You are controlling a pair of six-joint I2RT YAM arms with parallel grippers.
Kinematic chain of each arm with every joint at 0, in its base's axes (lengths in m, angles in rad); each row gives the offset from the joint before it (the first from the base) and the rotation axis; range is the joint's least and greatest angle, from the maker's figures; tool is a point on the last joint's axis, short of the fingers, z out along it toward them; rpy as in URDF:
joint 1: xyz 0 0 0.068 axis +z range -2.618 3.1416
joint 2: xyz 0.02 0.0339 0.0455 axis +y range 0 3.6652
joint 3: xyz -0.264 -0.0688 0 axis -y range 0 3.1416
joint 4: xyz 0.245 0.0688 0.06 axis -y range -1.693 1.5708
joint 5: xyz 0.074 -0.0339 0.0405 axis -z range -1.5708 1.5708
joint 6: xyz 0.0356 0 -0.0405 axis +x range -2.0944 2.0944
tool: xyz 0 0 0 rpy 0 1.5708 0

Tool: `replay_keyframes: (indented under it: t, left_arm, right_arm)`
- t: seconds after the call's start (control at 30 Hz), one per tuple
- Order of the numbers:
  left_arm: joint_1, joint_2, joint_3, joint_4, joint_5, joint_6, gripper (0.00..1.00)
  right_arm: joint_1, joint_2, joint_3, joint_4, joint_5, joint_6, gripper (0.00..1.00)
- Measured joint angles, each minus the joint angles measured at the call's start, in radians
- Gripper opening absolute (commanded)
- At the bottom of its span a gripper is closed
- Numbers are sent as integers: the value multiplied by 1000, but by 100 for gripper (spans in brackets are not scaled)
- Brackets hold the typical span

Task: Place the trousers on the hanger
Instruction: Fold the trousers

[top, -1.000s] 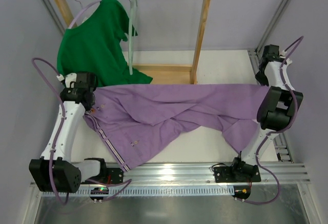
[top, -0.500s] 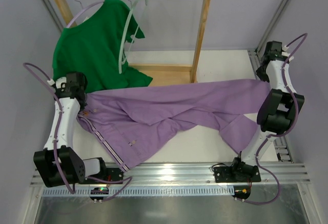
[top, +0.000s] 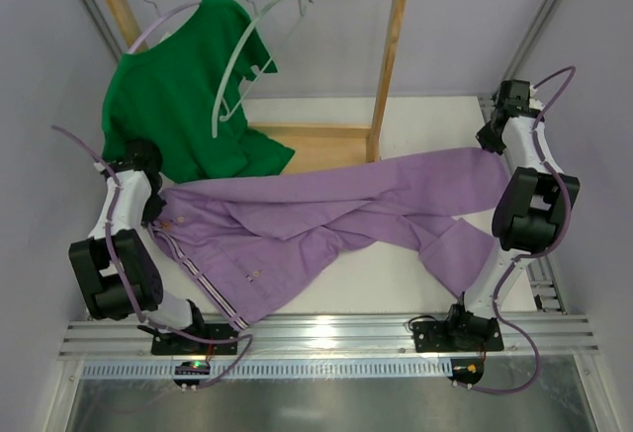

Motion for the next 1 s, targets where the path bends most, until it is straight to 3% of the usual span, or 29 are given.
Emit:
replay_keyframes:
  t: [0.07,0.1,0.13,0.17,0.2,0.37,0.47,0.7,1.0]
  left_arm:
    - [6,25,1,20,14,-2,1]
    - [8,36,3,27,20,-4,6]
    - [9,49,6,31,25,-7,14]
    - [10,63,13,31,31,-10,29]
    - [10,76,20,32,36,-11,38]
    - [13,75,24,29,56,-53,81]
    - [12,24,23,20,63,-83,82]
    - [-10,-171,19,-32,117,-138,78]
    - [-350,-346,-133,-60,245,-265,75]
  right_arm:
    - [1,9,0,10,-18,2,3]
    - [1,15,1,12,-26,3,4]
    - [1,22,1,15,-36,3,4]
    - [1,31,3,16,-45,3,6]
    - [1,43,9,12,-58,3,9]
    - [3,102,57,-3,-98,2,41]
    - [10,103,57,-27,-103,0,54]
    - [61,56,38,-88,-98,-13,59]
    - [195,-217,-132,-113,-83,-51,59]
